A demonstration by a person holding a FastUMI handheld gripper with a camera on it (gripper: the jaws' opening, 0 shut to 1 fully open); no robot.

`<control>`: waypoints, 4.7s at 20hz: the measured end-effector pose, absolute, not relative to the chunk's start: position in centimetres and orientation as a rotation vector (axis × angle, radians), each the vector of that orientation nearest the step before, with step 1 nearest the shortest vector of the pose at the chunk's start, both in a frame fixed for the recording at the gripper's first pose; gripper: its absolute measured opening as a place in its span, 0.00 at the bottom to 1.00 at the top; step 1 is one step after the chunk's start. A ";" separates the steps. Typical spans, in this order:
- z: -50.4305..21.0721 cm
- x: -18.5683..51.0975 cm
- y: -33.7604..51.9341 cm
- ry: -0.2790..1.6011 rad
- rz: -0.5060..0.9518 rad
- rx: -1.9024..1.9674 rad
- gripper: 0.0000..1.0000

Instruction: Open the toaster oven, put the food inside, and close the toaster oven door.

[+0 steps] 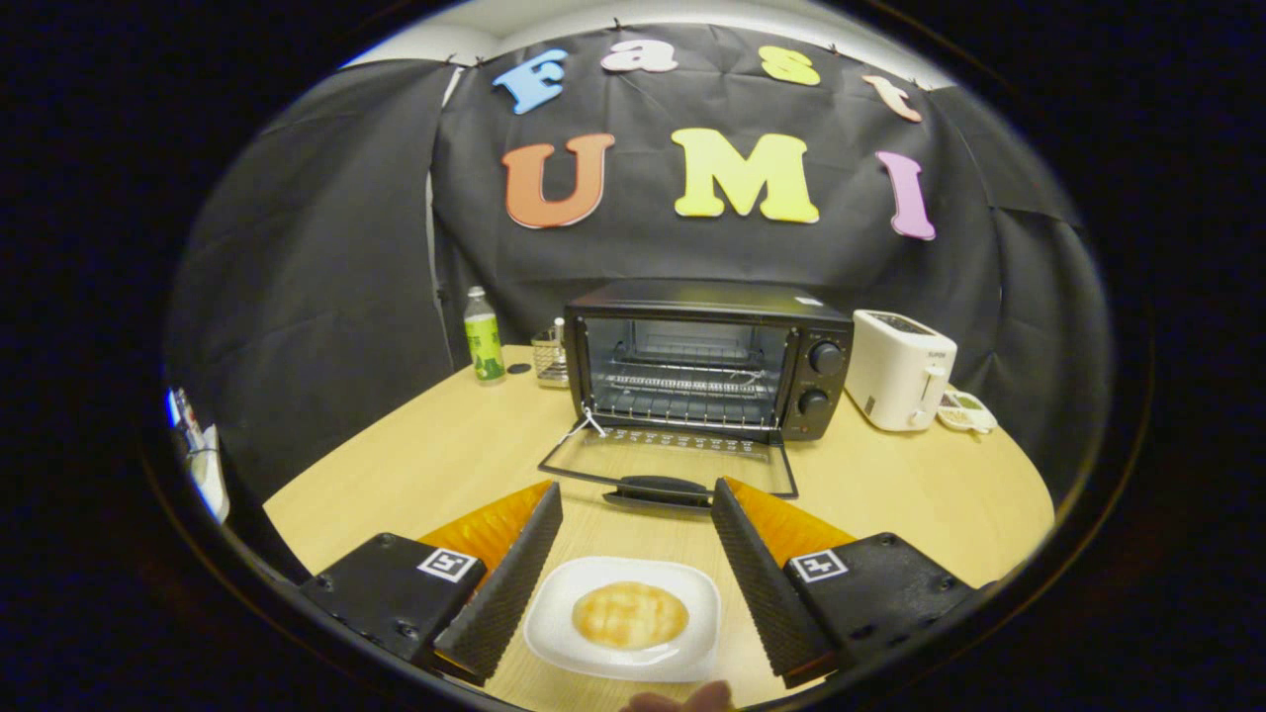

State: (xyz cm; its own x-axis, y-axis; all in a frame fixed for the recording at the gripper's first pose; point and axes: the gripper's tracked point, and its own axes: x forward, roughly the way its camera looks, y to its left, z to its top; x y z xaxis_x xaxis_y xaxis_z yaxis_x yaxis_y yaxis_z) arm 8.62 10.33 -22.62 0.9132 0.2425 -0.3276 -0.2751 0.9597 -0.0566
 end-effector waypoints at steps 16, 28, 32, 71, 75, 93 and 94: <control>-33.2 5.4 8.4 0.409 0.219 -0.092 1.00; -34.6 5.7 7.7 0.496 0.181 -0.048 0.78; -32.4 5.7 7.3 0.449 0.157 0.009 0.58; -23.9 37.6 13.1 0.335 -0.056 0.346 0.87; -23.2 35.4 13.3 0.341 -0.032 0.342 1.00; -25.5 16.1 11.4 0.454 0.202 0.105 1.00; -26.9 15.5 11.6 0.488 0.208 0.101 1.00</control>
State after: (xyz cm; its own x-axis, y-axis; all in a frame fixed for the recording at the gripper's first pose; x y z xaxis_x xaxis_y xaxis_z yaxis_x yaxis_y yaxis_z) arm 15.52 11.57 -26.86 0.8628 0.2222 -0.4541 -0.1743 0.9739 0.1454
